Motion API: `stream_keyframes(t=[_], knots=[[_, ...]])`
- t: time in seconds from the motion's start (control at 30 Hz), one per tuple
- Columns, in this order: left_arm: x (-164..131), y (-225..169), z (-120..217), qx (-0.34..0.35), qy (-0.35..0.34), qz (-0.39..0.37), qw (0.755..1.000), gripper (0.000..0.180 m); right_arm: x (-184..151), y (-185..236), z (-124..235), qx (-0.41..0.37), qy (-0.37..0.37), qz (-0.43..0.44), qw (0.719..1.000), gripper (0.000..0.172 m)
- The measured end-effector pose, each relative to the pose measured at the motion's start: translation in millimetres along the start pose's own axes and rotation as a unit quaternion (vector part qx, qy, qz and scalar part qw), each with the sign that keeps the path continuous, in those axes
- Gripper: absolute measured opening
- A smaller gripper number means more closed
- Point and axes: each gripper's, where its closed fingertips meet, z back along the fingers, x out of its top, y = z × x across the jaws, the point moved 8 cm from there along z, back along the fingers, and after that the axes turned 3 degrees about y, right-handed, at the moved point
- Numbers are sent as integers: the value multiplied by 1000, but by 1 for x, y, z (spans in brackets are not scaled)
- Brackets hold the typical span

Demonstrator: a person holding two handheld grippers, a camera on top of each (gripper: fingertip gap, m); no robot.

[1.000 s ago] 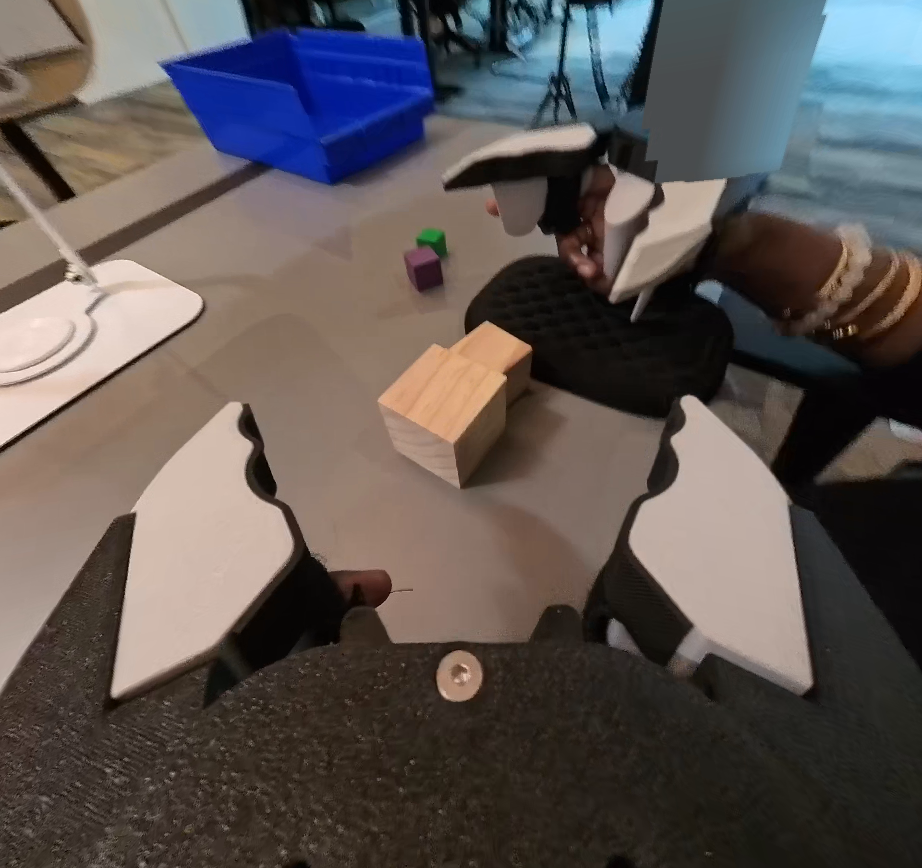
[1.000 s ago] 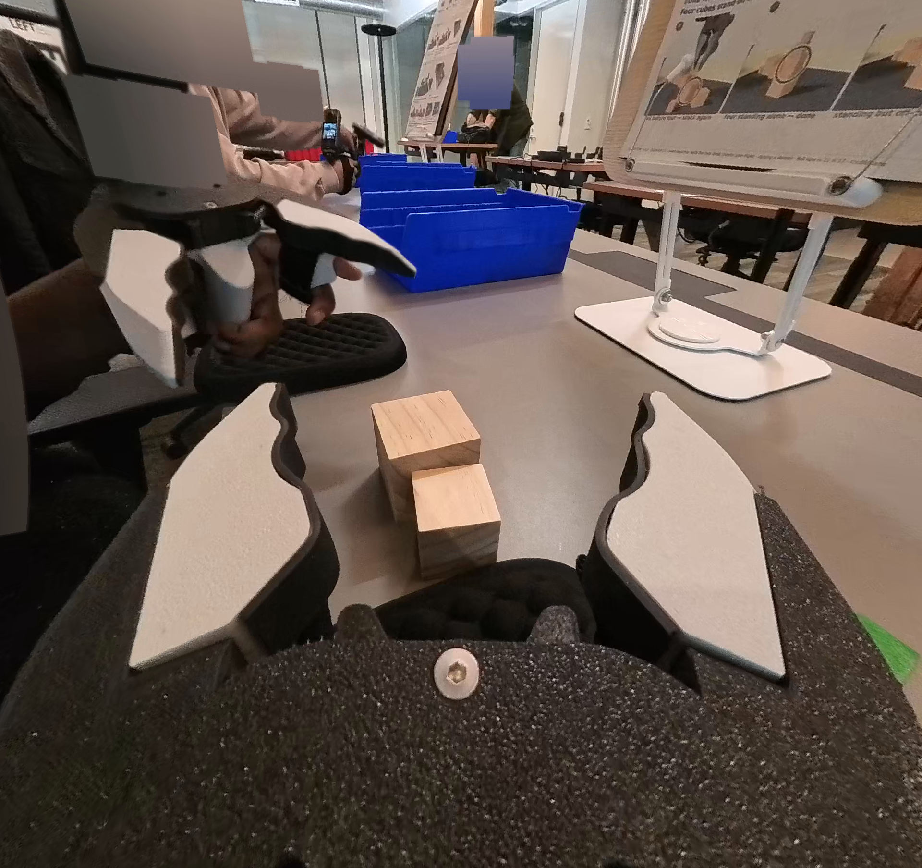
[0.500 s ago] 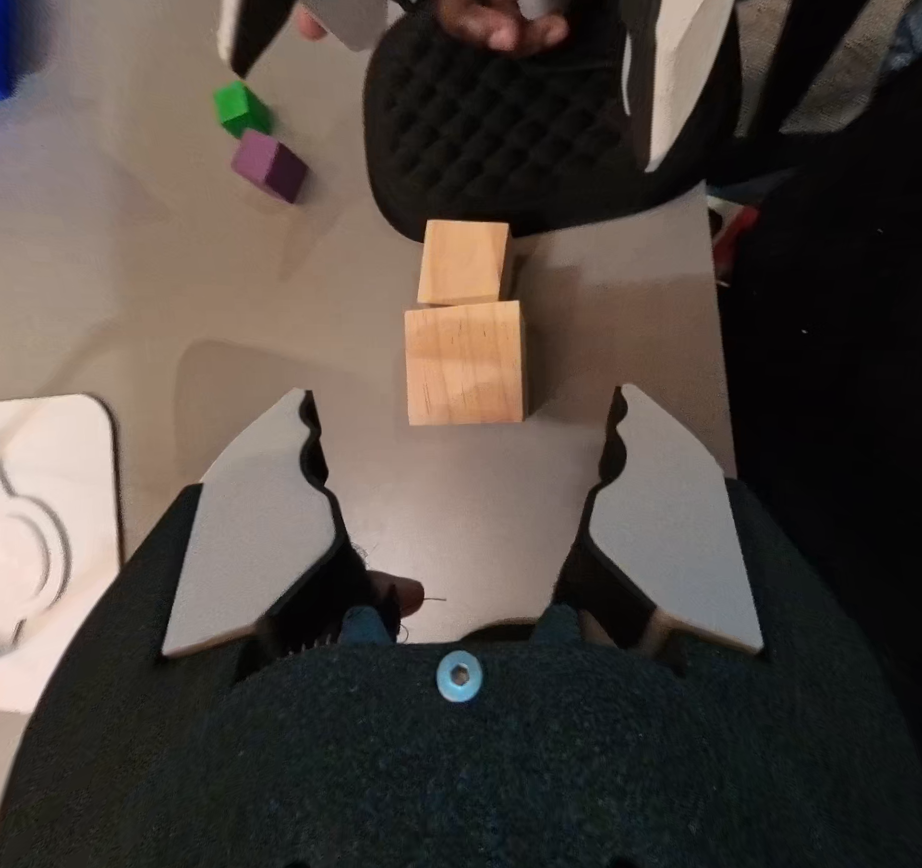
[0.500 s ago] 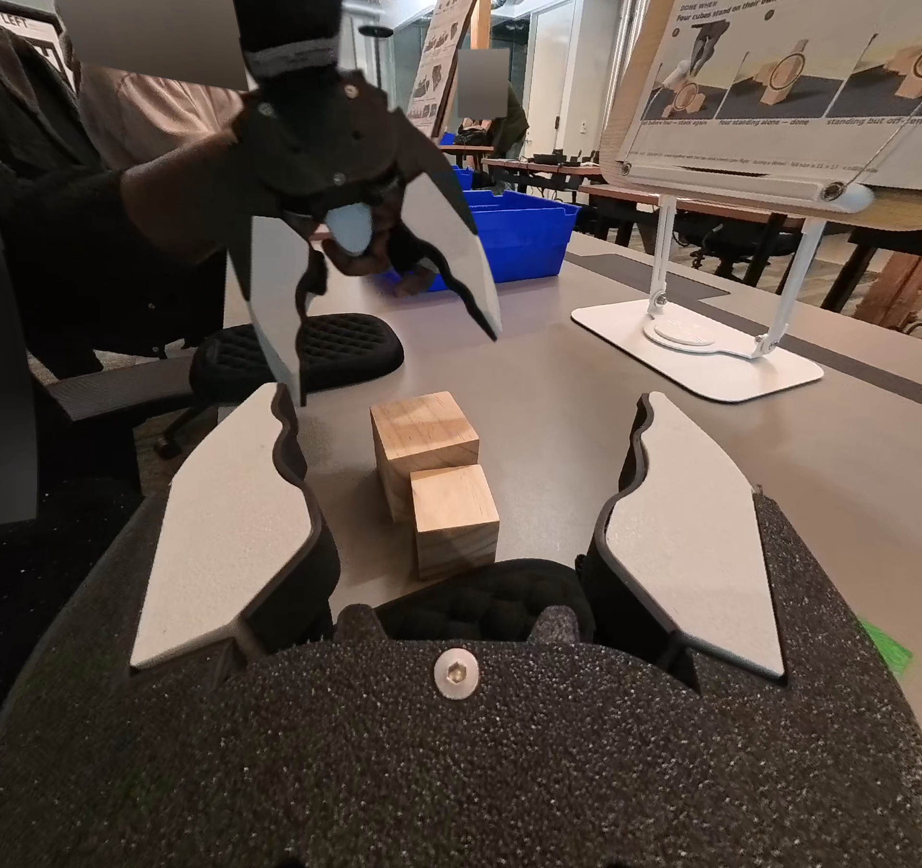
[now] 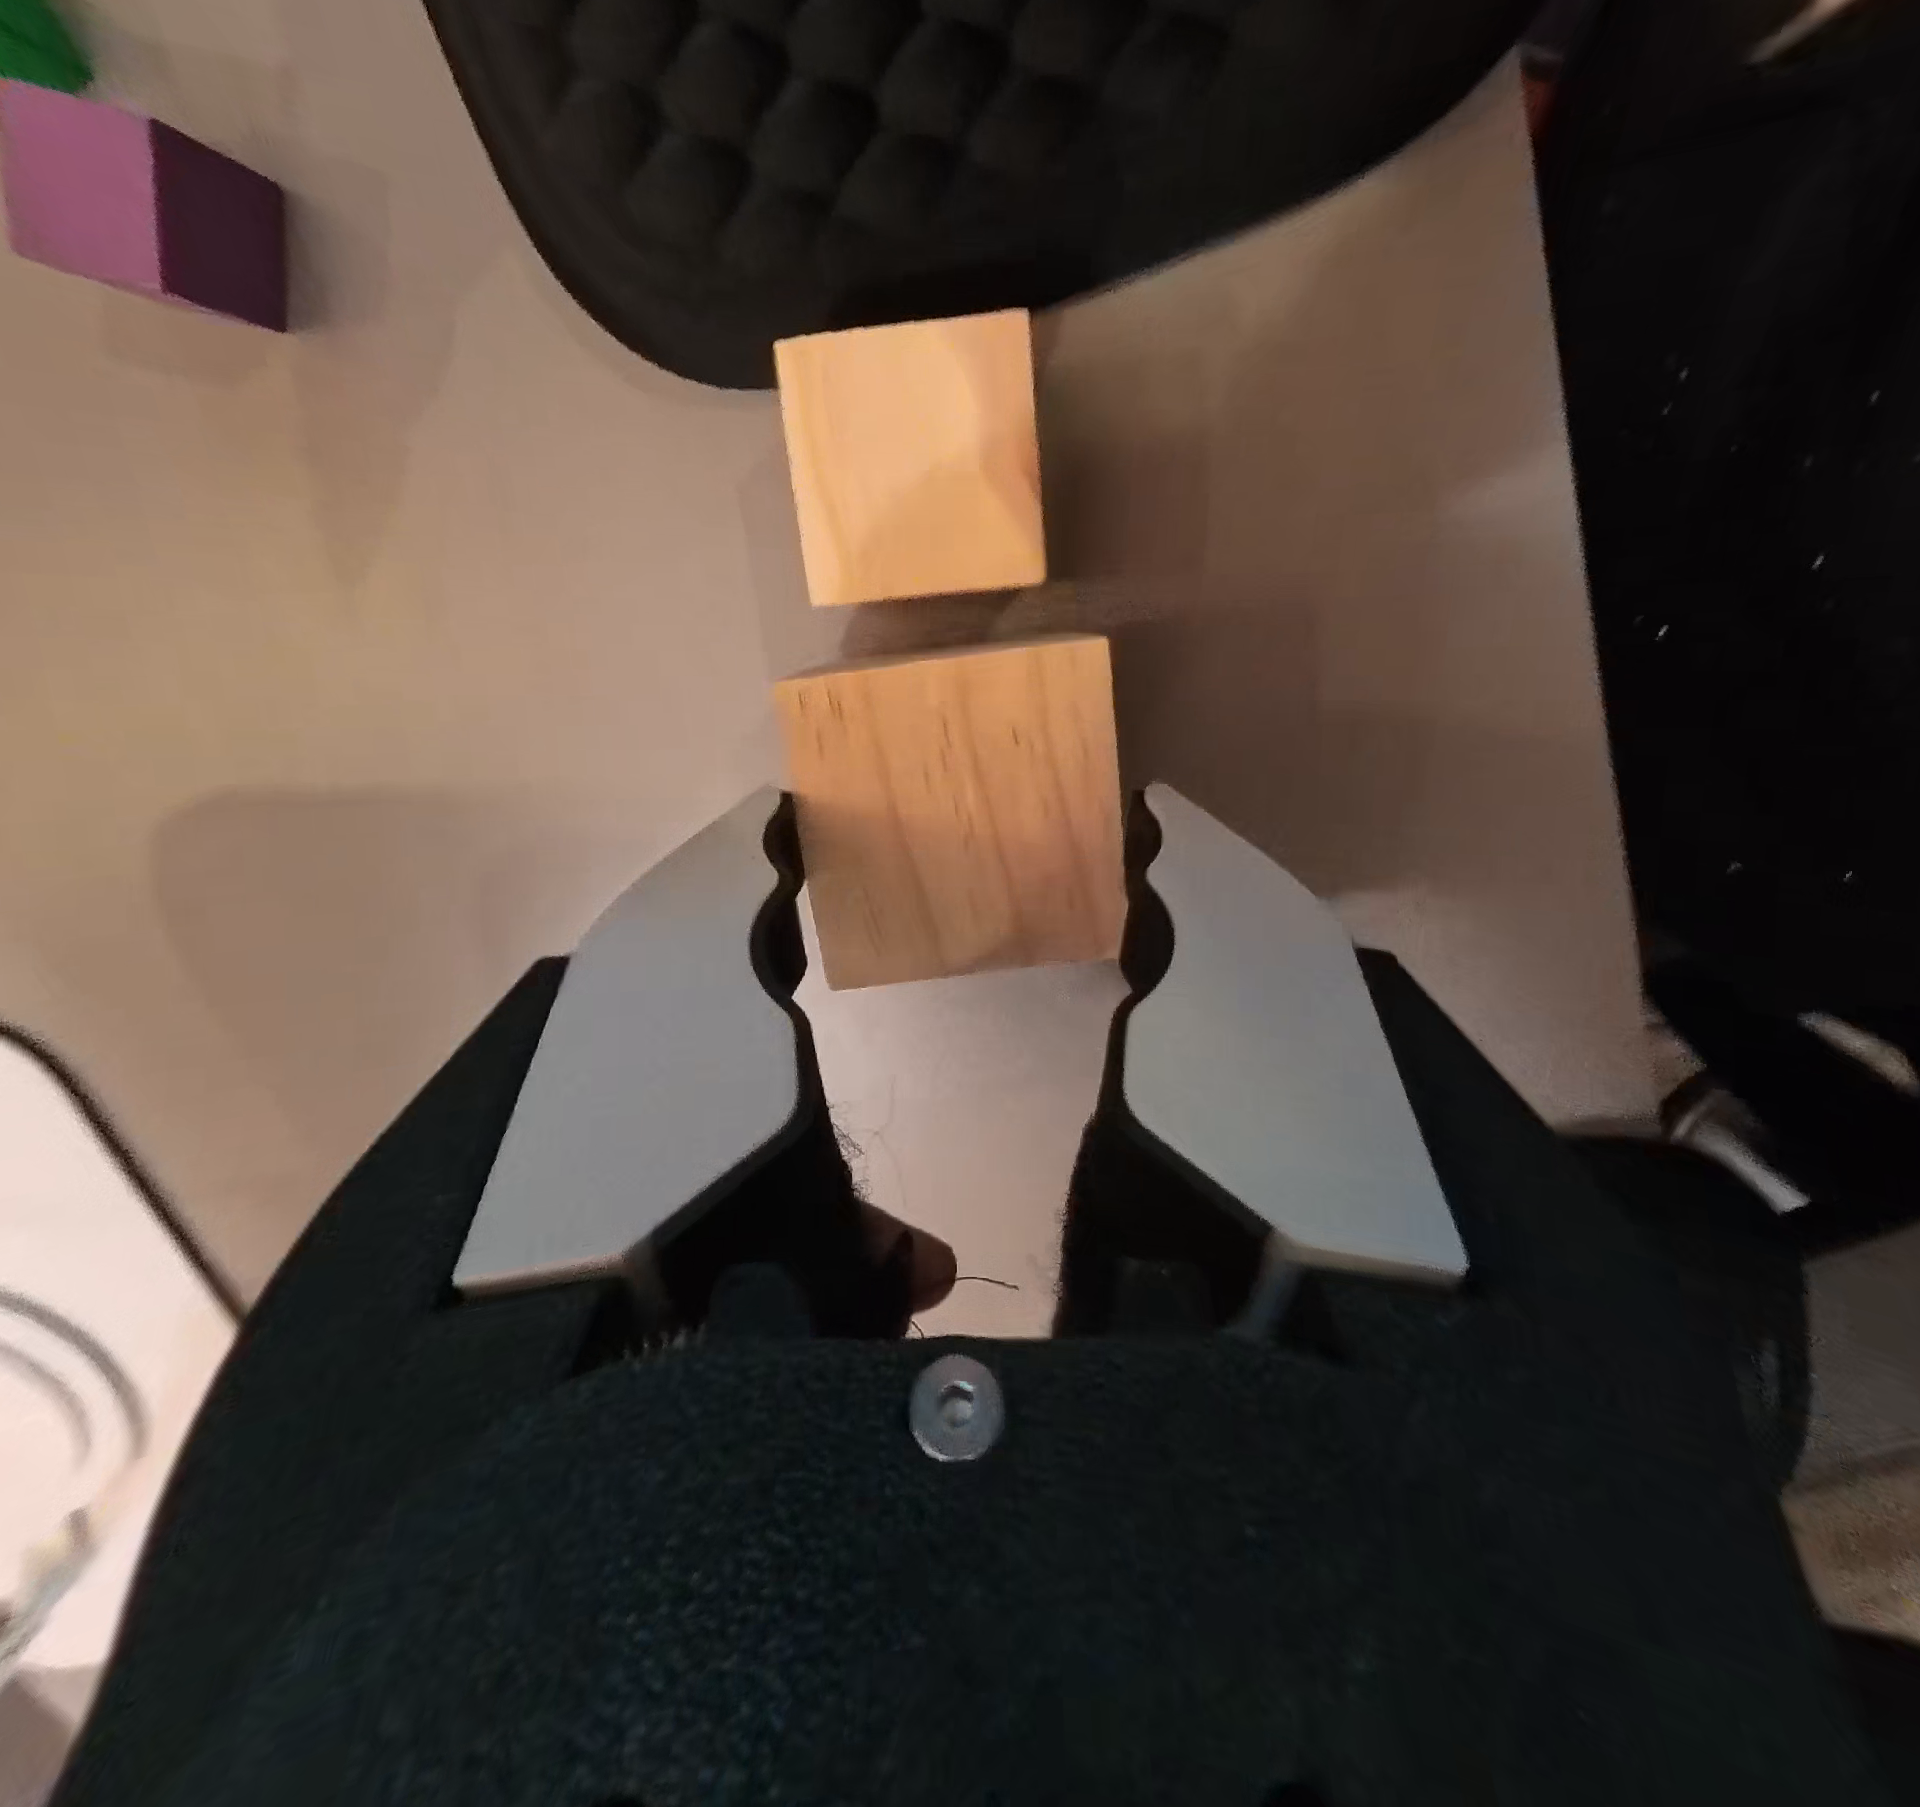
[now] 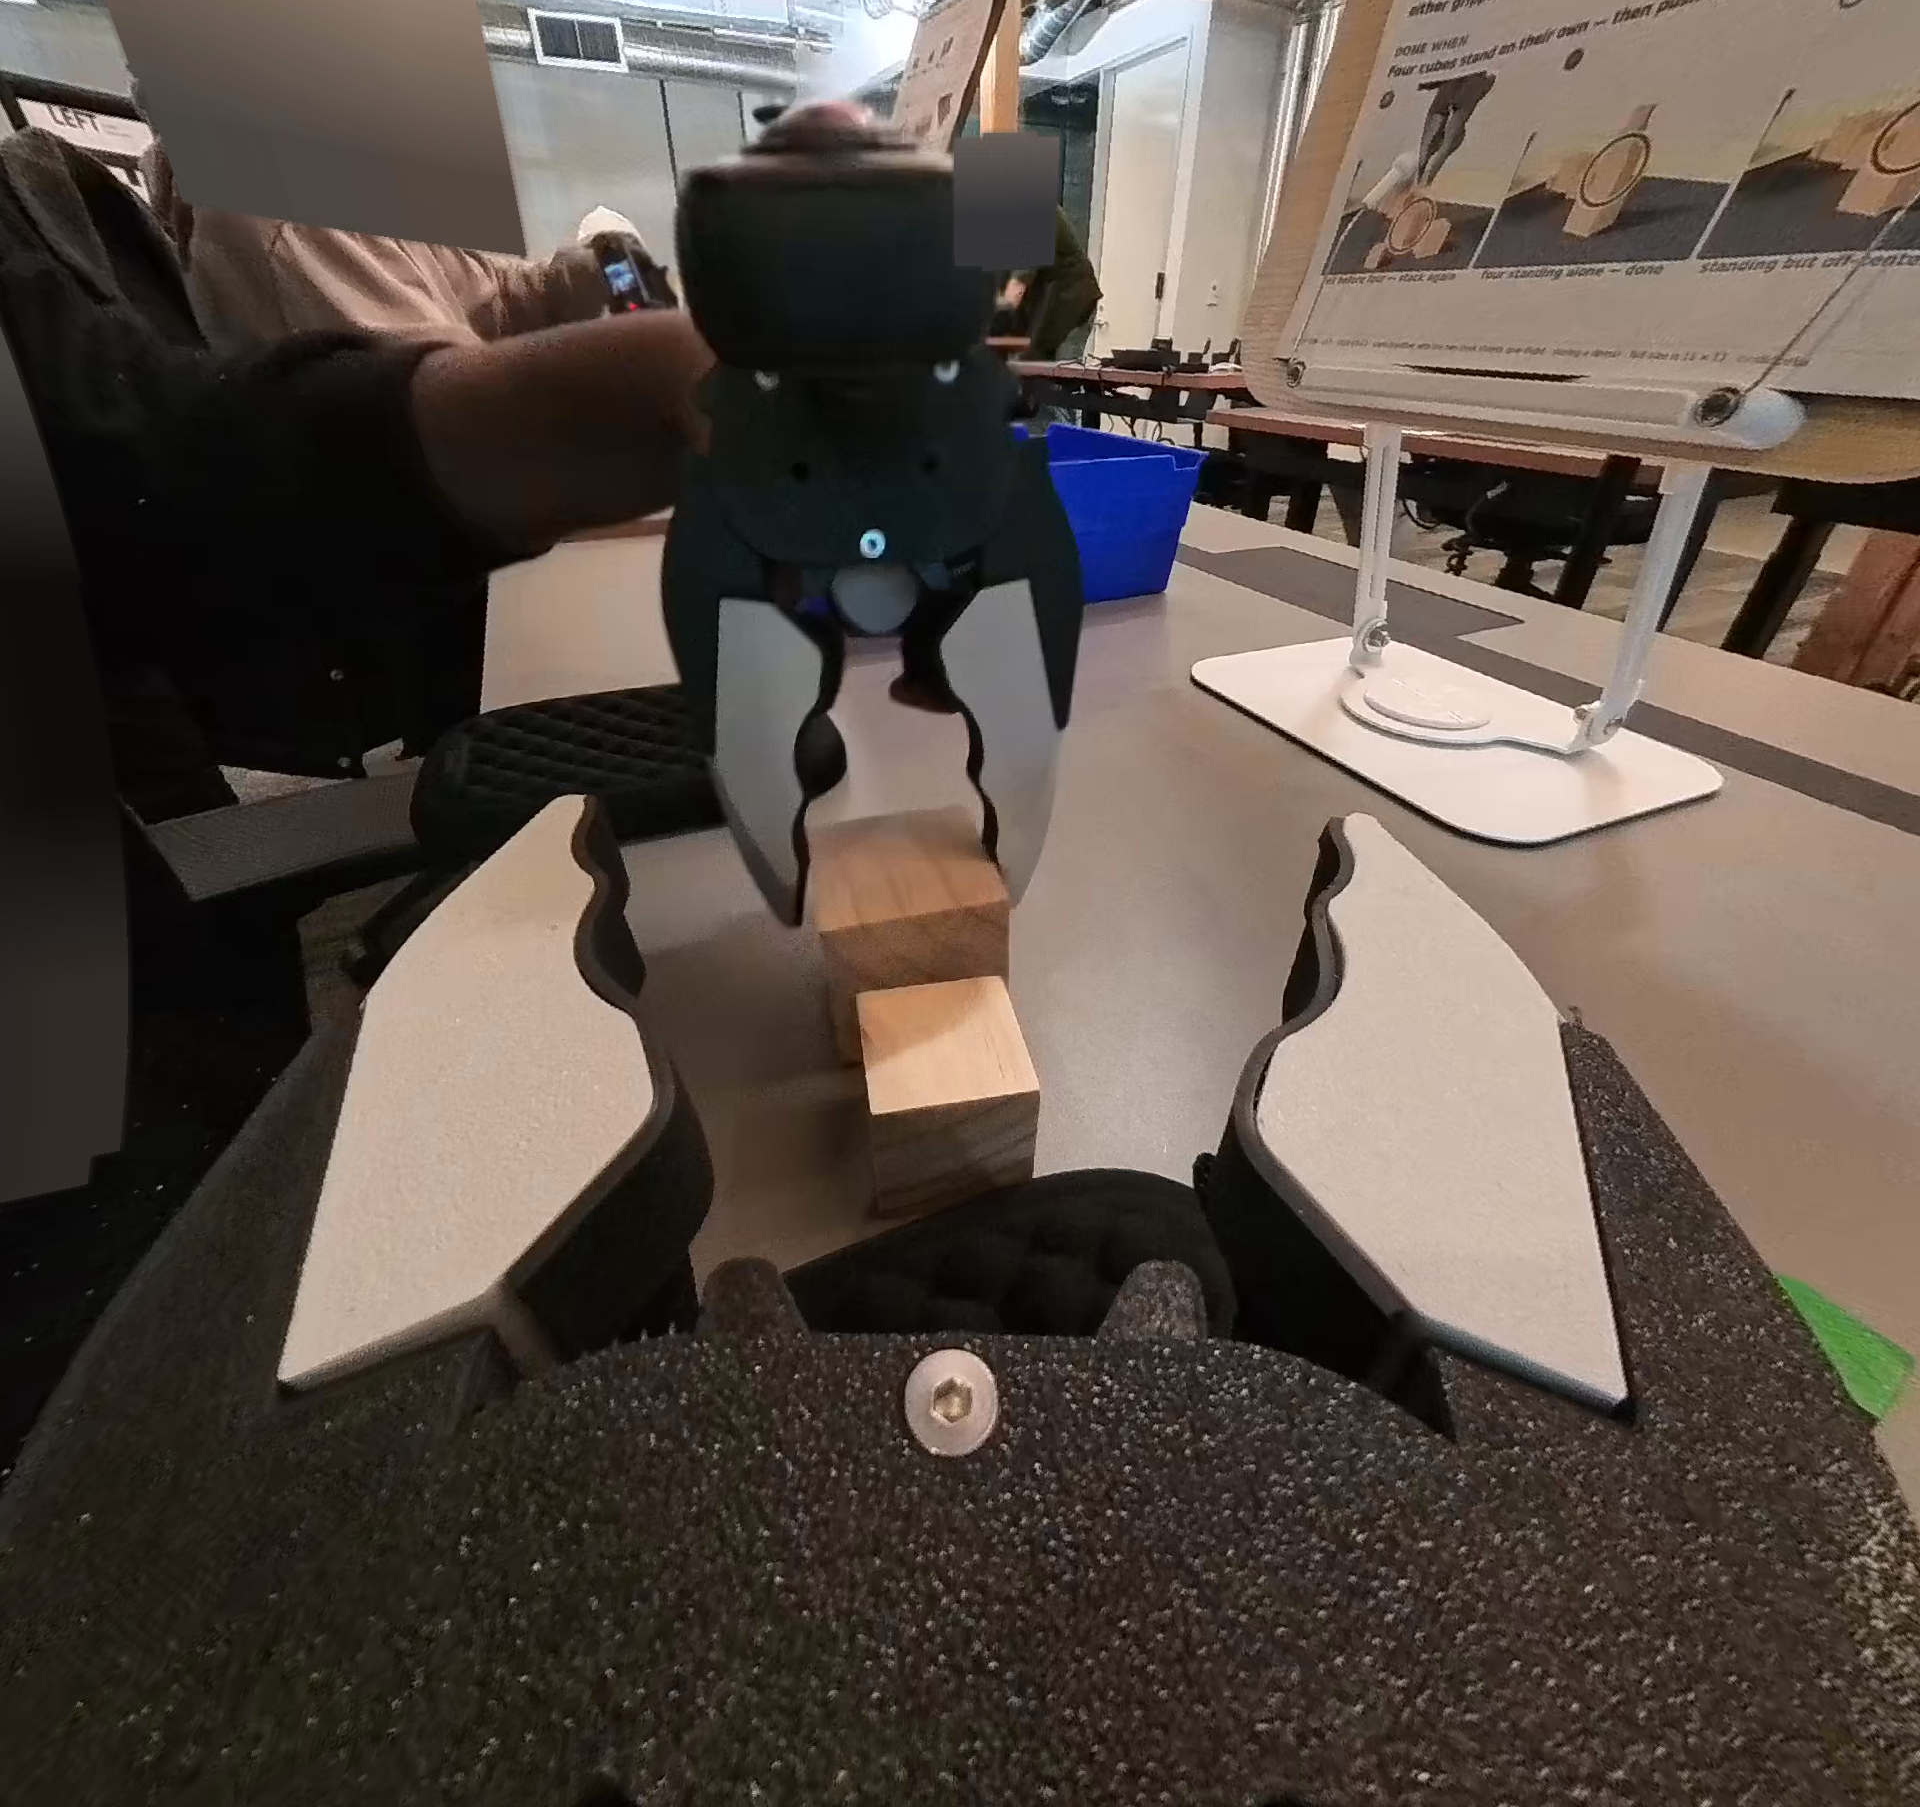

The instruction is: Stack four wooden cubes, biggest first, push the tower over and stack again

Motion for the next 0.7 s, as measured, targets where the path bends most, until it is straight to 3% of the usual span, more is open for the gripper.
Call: stream_keyframes(t=[0.13, 0.3, 0.5, 0.7], knots=[[-7, 20, 19, 14, 7, -103, 995, 59, 0, 0, -1, 1, 4, 2, 1000, 121], [-8, 51, 24, -16, -4, -211, 977, 59, 0, 0, -1, 1, 7, 1, 1000, 121], [-8, 81, 7, -33, 31, -234, 971, 59, 0, -2, -1, -8, 4, -8, 1000, 122], [-9, 92, -2, -46, 20, -225, 973, 59, -1, -3, -2, -26, 11, -5, 1000, 122]])
